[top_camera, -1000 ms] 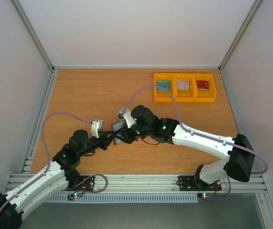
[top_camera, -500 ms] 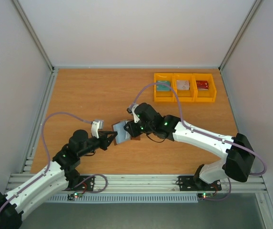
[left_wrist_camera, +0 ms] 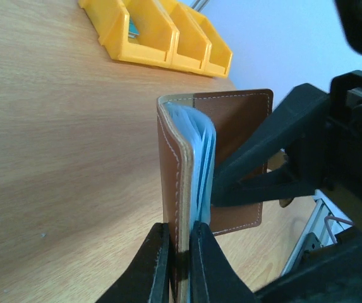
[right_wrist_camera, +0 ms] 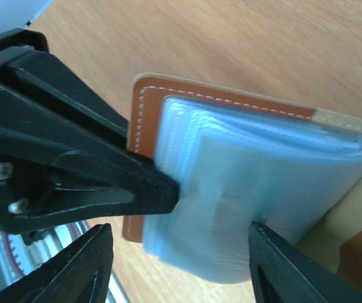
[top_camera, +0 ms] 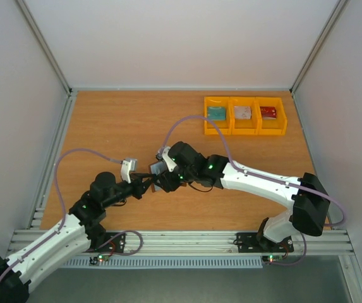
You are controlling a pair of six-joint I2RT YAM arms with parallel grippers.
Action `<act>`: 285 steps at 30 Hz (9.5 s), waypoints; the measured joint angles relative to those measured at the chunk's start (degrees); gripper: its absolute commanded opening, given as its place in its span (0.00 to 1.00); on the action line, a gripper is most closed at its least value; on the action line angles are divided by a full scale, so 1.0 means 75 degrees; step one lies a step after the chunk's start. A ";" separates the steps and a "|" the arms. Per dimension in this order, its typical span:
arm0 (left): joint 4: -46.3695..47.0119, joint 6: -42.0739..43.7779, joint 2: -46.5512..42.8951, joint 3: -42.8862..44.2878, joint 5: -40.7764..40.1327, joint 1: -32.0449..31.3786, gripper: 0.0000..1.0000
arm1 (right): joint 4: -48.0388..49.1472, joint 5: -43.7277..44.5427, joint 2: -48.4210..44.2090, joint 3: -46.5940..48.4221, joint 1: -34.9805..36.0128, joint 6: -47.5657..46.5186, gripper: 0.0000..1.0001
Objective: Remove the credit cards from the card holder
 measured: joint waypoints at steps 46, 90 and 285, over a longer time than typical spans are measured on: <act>0.0731 -0.0370 -0.0283 -0.0009 0.1081 0.0017 0.00 | 0.0548 -0.1393 -0.1198 -0.1411 -0.1177 -0.0950 0.70; 0.1177 -0.0542 -0.0493 -0.0015 0.1172 0.0035 0.41 | 0.2098 -0.3110 -0.1425 -0.2052 -0.1553 -0.0396 0.01; 0.0737 0.2072 0.0519 0.1760 0.3424 -0.0294 0.41 | -0.0166 -0.5170 -0.3153 -0.0877 -0.2681 -0.1224 0.01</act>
